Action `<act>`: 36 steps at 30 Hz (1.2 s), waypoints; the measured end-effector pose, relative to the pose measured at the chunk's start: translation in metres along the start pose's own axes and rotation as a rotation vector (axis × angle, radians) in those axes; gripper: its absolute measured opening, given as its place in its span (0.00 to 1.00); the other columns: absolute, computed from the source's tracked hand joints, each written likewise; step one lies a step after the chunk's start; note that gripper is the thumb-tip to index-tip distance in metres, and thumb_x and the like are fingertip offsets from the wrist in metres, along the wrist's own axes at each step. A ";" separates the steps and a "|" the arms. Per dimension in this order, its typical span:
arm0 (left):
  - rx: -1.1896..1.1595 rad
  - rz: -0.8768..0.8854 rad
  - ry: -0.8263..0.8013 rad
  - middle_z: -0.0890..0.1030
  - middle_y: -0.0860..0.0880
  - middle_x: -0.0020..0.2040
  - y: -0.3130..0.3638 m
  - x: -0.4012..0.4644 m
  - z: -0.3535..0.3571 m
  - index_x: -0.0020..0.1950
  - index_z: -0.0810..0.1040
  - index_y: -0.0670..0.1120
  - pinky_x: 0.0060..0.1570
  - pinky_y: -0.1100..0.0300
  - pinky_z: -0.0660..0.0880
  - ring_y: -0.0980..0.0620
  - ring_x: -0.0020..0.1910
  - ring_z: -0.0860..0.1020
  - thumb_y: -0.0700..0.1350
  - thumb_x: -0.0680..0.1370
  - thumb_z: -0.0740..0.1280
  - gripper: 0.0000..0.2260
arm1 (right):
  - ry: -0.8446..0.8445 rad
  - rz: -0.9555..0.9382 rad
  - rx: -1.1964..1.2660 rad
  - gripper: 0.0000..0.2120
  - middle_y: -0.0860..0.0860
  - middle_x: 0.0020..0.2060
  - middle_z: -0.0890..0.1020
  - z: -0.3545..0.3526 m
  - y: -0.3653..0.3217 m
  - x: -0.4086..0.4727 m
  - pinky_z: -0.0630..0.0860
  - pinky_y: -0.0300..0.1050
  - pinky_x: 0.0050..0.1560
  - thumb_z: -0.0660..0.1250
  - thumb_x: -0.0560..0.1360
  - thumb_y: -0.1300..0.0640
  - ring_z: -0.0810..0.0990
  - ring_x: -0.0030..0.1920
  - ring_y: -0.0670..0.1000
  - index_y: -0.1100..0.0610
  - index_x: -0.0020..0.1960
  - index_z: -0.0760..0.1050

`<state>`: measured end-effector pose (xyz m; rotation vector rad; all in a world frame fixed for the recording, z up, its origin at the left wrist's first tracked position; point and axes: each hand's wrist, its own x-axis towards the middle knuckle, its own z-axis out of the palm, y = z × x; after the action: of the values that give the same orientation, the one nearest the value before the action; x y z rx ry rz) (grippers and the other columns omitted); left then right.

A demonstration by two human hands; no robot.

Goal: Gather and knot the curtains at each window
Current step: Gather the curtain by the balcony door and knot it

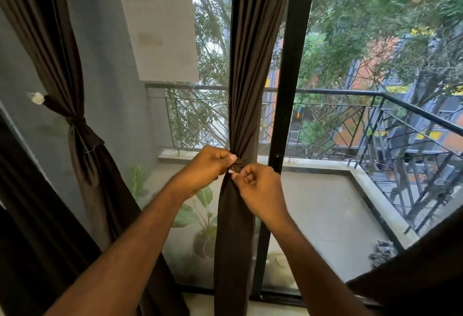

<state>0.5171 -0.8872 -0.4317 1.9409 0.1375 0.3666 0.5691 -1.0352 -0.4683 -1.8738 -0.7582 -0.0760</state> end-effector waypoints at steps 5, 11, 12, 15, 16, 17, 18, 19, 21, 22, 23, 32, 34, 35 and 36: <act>0.126 0.048 0.064 0.64 0.50 0.26 0.001 0.001 0.006 0.38 0.77 0.33 0.30 0.60 0.60 0.56 0.25 0.60 0.43 0.83 0.66 0.18 | -0.103 0.146 0.279 0.18 0.55 0.23 0.72 -0.008 -0.002 0.004 0.70 0.44 0.29 0.63 0.81 0.61 0.72 0.22 0.51 0.61 0.32 0.72; 0.095 0.048 0.056 0.65 0.55 0.24 0.005 0.006 0.005 0.28 0.72 0.51 0.29 0.61 0.61 0.58 0.24 0.61 0.41 0.84 0.64 0.23 | -0.123 0.251 0.234 0.25 0.51 0.38 0.86 0.000 -0.007 0.002 0.79 0.45 0.43 0.61 0.80 0.36 0.86 0.38 0.46 0.58 0.47 0.82; 0.071 0.044 0.033 0.66 0.56 0.24 0.005 0.005 0.004 0.29 0.74 0.51 0.28 0.64 0.62 0.59 0.24 0.62 0.41 0.84 0.64 0.22 | -0.135 0.274 0.315 0.23 0.51 0.38 0.86 0.001 -0.006 0.004 0.78 0.46 0.45 0.63 0.81 0.38 0.87 0.40 0.46 0.57 0.48 0.83; 0.036 0.039 -0.011 0.65 0.56 0.24 0.003 0.005 -0.002 0.29 0.73 0.49 0.28 0.66 0.61 0.59 0.24 0.61 0.42 0.84 0.64 0.22 | -0.178 0.269 0.488 0.13 0.50 0.33 0.82 0.000 0.004 0.005 0.75 0.43 0.41 0.67 0.82 0.50 0.82 0.36 0.49 0.59 0.52 0.82; 0.021 0.040 -0.017 0.64 0.55 0.25 0.002 0.005 -0.004 0.29 0.72 0.48 0.28 0.64 0.61 0.58 0.24 0.61 0.42 0.84 0.64 0.21 | -0.189 0.237 0.484 0.10 0.49 0.32 0.80 0.001 0.007 0.004 0.74 0.42 0.39 0.68 0.81 0.52 0.79 0.35 0.48 0.59 0.53 0.82; 0.012 0.044 -0.025 0.65 0.54 0.25 0.001 0.005 -0.005 0.30 0.72 0.47 0.28 0.63 0.61 0.58 0.25 0.61 0.42 0.84 0.64 0.21 | -0.187 0.208 0.468 0.08 0.48 0.31 0.79 0.003 0.010 0.002 0.73 0.42 0.38 0.68 0.82 0.53 0.76 0.35 0.48 0.58 0.53 0.82; 0.009 0.058 -0.038 0.66 0.52 0.26 0.000 0.005 -0.005 0.32 0.75 0.45 0.29 0.64 0.62 0.58 0.25 0.62 0.42 0.84 0.65 0.19 | -0.167 0.185 0.446 0.07 0.49 0.32 0.77 0.006 0.012 0.002 0.72 0.45 0.38 0.68 0.82 0.54 0.75 0.35 0.49 0.57 0.51 0.81; 0.017 0.083 -0.043 0.70 0.51 0.28 -0.001 0.004 -0.003 0.35 0.78 0.41 0.30 0.65 0.64 0.58 0.26 0.66 0.41 0.83 0.66 0.16 | -0.130 0.169 0.415 0.07 0.51 0.33 0.77 0.008 0.015 0.003 0.73 0.48 0.40 0.67 0.82 0.55 0.75 0.36 0.50 0.57 0.49 0.80; 0.016 0.160 0.004 0.79 0.46 0.34 -0.007 0.003 0.005 0.46 0.82 0.36 0.36 0.65 0.72 0.59 0.32 0.76 0.38 0.81 0.68 0.07 | -0.045 0.140 0.356 0.08 0.51 0.37 0.80 0.013 0.019 0.006 0.78 0.57 0.47 0.64 0.83 0.55 0.80 0.41 0.49 0.55 0.47 0.79; -0.002 0.207 0.063 0.82 0.43 0.36 -0.011 0.001 0.008 0.49 0.83 0.36 0.39 0.63 0.75 0.57 0.35 0.78 0.37 0.80 0.69 0.05 | -0.012 0.103 0.314 0.09 0.48 0.39 0.81 0.015 0.019 0.007 0.81 0.58 0.50 0.63 0.83 0.55 0.81 0.44 0.48 0.52 0.47 0.79; -0.045 0.240 0.138 0.82 0.41 0.37 -0.017 0.001 0.012 0.50 0.83 0.37 0.40 0.60 0.77 0.54 0.36 0.79 0.36 0.80 0.70 0.04 | 0.021 0.044 0.241 0.10 0.47 0.40 0.82 0.017 0.020 0.008 0.81 0.57 0.51 0.61 0.84 0.54 0.82 0.45 0.48 0.50 0.48 0.79; -0.262 0.270 0.387 0.85 0.46 0.39 -0.026 0.002 0.025 0.47 0.85 0.42 0.48 0.58 0.80 0.50 0.41 0.82 0.33 0.78 0.70 0.06 | 0.178 -0.189 -0.337 0.16 0.49 0.36 0.78 0.020 0.030 0.009 0.76 0.58 0.41 0.50 0.80 0.46 0.77 0.35 0.52 0.53 0.46 0.73; -0.245 0.273 0.453 0.83 0.47 0.40 -0.020 0.009 0.026 0.45 0.84 0.45 0.47 0.59 0.79 0.51 0.42 0.80 0.36 0.79 0.70 0.06 | 0.176 -0.220 -0.449 0.16 0.48 0.36 0.78 0.025 0.023 0.010 0.75 0.58 0.43 0.49 0.82 0.46 0.77 0.35 0.53 0.51 0.46 0.71; -0.262 0.269 0.488 0.82 0.48 0.39 -0.016 0.012 0.026 0.44 0.83 0.45 0.46 0.60 0.78 0.52 0.42 0.79 0.36 0.80 0.69 0.07 | 0.175 -0.228 -0.497 0.16 0.47 0.36 0.78 0.028 0.020 0.011 0.74 0.57 0.44 0.48 0.83 0.46 0.77 0.35 0.53 0.50 0.46 0.70; -0.279 0.267 0.515 0.81 0.49 0.38 -0.013 0.014 0.025 0.43 0.83 0.45 0.45 0.61 0.77 0.53 0.41 0.78 0.37 0.80 0.69 0.07 | 0.178 -0.228 -0.549 0.16 0.47 0.36 0.78 0.031 0.017 0.011 0.73 0.57 0.46 0.48 0.84 0.45 0.77 0.36 0.53 0.49 0.46 0.70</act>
<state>0.5393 -0.9005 -0.4498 1.5560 0.1511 1.0079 0.5782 -1.0078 -0.4912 -2.2434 -0.8823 -0.6433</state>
